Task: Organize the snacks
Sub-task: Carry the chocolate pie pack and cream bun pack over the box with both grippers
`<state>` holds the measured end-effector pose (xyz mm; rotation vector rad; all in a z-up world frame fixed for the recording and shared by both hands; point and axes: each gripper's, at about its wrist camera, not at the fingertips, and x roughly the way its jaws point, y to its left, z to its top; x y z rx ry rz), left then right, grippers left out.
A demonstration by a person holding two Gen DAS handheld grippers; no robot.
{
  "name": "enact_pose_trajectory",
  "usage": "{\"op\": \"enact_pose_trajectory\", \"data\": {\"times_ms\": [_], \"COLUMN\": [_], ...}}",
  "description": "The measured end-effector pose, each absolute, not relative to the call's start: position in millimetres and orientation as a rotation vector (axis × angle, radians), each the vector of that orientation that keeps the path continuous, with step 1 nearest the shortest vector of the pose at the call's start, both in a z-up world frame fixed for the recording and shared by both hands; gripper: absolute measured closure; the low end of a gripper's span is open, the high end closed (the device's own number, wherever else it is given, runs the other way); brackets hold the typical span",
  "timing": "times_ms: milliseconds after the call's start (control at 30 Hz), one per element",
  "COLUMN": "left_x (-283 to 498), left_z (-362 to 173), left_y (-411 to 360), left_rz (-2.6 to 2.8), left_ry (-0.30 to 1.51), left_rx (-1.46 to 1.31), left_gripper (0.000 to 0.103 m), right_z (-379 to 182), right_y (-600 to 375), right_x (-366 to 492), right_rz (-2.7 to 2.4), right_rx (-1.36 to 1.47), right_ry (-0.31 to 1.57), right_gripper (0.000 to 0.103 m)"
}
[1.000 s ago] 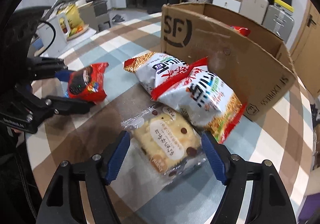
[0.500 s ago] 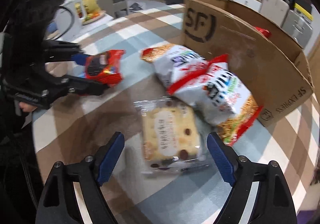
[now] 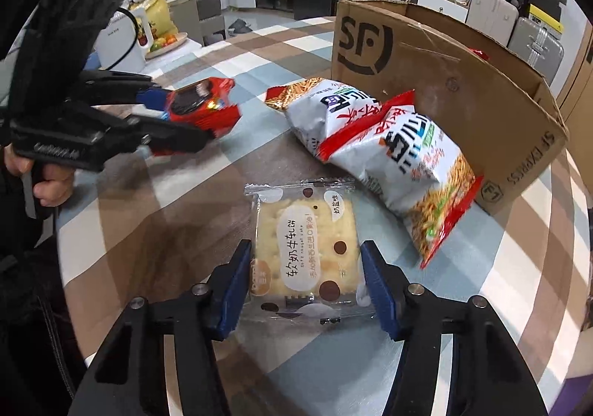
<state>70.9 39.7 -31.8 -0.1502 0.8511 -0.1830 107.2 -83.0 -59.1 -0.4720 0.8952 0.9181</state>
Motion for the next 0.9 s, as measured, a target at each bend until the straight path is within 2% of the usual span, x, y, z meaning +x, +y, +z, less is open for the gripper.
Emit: {"op": "enact_pose_trajectory", "data": {"times_ms": [400, 900], "left_x": [75.5, 107.3], "left_z": [-6.2, 59.3], "left_y": [33.4, 32.2], "left_rz": [-0.140, -0.096], "left_ry": [0.774, 0.634], "left_rx": [-0.155, -0.137], "left_gripper": [0.056, 0.056], "right_z": [-14.4, 46.1], "right_y": [-147.0, -172.6], "right_x": [83.3, 116.1], "right_rz": [0.907, 0.744], "right_rx": [-0.228, -0.045], "right_ry": [0.773, 0.627], "right_gripper": [0.044, 0.044]}}
